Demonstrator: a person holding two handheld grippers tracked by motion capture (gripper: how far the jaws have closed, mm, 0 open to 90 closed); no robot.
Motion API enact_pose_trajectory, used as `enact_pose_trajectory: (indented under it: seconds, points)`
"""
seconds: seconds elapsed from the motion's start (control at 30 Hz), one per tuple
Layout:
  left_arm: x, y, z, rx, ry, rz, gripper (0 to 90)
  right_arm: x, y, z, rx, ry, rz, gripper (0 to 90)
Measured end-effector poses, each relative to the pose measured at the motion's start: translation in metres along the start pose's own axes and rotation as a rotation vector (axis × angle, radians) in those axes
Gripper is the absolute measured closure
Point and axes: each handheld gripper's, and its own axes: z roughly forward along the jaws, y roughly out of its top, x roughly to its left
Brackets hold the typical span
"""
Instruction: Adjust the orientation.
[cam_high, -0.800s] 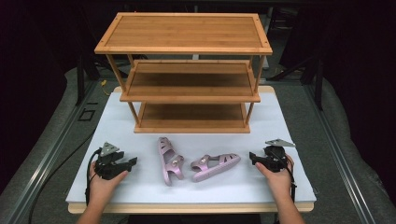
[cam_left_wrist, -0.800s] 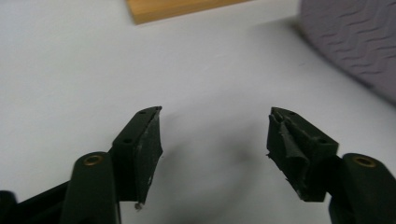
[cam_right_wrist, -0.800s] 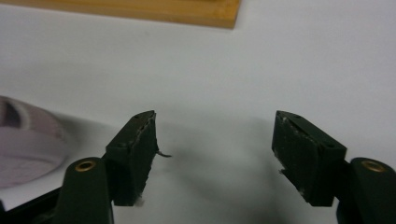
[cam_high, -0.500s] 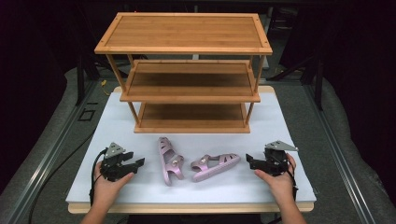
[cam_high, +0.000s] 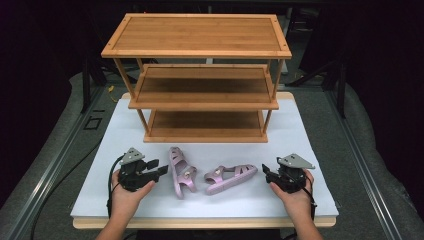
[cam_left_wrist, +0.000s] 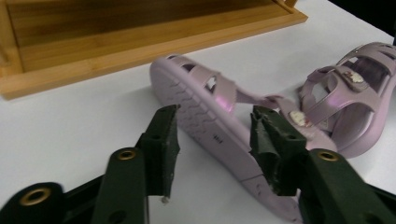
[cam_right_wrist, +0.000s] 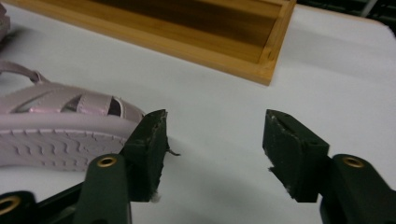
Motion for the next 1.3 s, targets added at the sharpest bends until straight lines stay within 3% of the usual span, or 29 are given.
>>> enact_pose_trajectory:
  seconds: [0.07, 0.23, 0.3, 0.37, 0.4, 0.47, 0.57, 0.63, 0.67, 0.73, 0.77, 0.8, 0.83, 0.9, 0.97, 1.07, 1.17, 1.2, 1.3]
  points:
    - [-0.005, 0.004, 0.004, 0.013, -0.005, 0.004, 46.4, 0.001, 0.001, -0.001, -0.004, -0.001, 0.006, 42.0]
    - [-0.009, 0.007, 0.02, 0.054, 0.048, 0.017, 39.5, 0.005, -0.001, 0.0, 0.002, -0.01, 0.004, 43.2]
    - [-0.008, 0.006, 0.022, 0.058, 0.049, 0.016, 38.2, 0.005, -0.001, 0.0, 0.003, -0.006, 0.009, 43.2]
    - [-0.008, 0.003, 0.028, 0.067, 0.047, 0.013, 38.2, 0.005, -0.002, 0.0, 0.007, -0.009, 0.011, 43.3]
    - [-0.009, 0.0, 0.032, 0.089, 0.061, 0.036, 38.6, 0.003, -0.002, 0.001, 0.007, -0.006, 0.02, 43.3]
    - [-0.009, -0.002, 0.032, 0.086, 0.065, 0.039, 40.7, 0.002, -0.002, 0.001, 0.011, -0.004, 0.028, 43.3]
    - [-0.007, -0.009, 0.028, 0.112, 0.103, 0.066, 42.2, -0.002, -0.003, -0.001, 0.016, 0.002, 0.054, 43.7]
    - [-0.005, -0.011, 0.025, 0.109, 0.1, 0.05, 44.2, -0.002, -0.003, 0.0, 0.007, 0.001, 0.061, 43.7]
    - [0.004, -0.016, 0.022, 0.117, 0.083, 0.007, 45.0, -0.002, -0.004, 0.0, 0.008, 0.001, 0.06, 43.9]
    - [0.013, -0.021, 0.019, 0.133, 0.076, -0.038, 45.8, -0.001, -0.004, 0.0, 0.011, 0.007, 0.054, 43.9]
    - [0.017, -0.023, 0.017, 0.131, 0.081, -0.049, 47.6, -0.001, -0.004, 0.0, 0.014, 0.006, 0.05, 43.9]
    - [0.021, -0.025, 0.014, 0.129, 0.1, -0.04, 55.6, -0.001, -0.004, 0.001, 0.014, 0.006, 0.051, 43.9]
    - [0.025, -0.027, 0.012, 0.142, 0.136, -0.029, 57.5, 0.0, -0.004, 0.001, 0.018, 0.006, 0.052, 43.9]
    - [0.032, -0.031, 0.009, 0.13, 0.112, -0.074, 56.7, -0.001, -0.004, 0.001, 0.03, 0.007, 0.05, 43.9]
    - [0.036, -0.032, 0.005, 0.13, 0.124, -0.089, 57.5, -0.001, -0.005, 0.002, 0.025, 0.01, 0.057, 43.9]
    - [0.034, -0.029, -0.002, 0.104, 0.108, -0.097, 57.3, -0.002, -0.004, 0.002, 0.034, 0.008, 0.056, 43.9]
    - [0.027, -0.023, -0.013, 0.067, 0.108, -0.087, 53.7, -0.002, -0.005, 0.002, 0.027, 0.002, 0.066, 43.9]
    - [0.02, -0.021, -0.022, 0.044, 0.089, -0.095, 52.1, -0.003, -0.005, 0.002, 0.033, 0.007, 0.065, 44.0]
    - [0.014, -0.022, -0.027, 0.034, 0.072, -0.099, 50.4, -0.003, -0.005, 0.002, 0.016, 0.004, 0.074, 44.2]
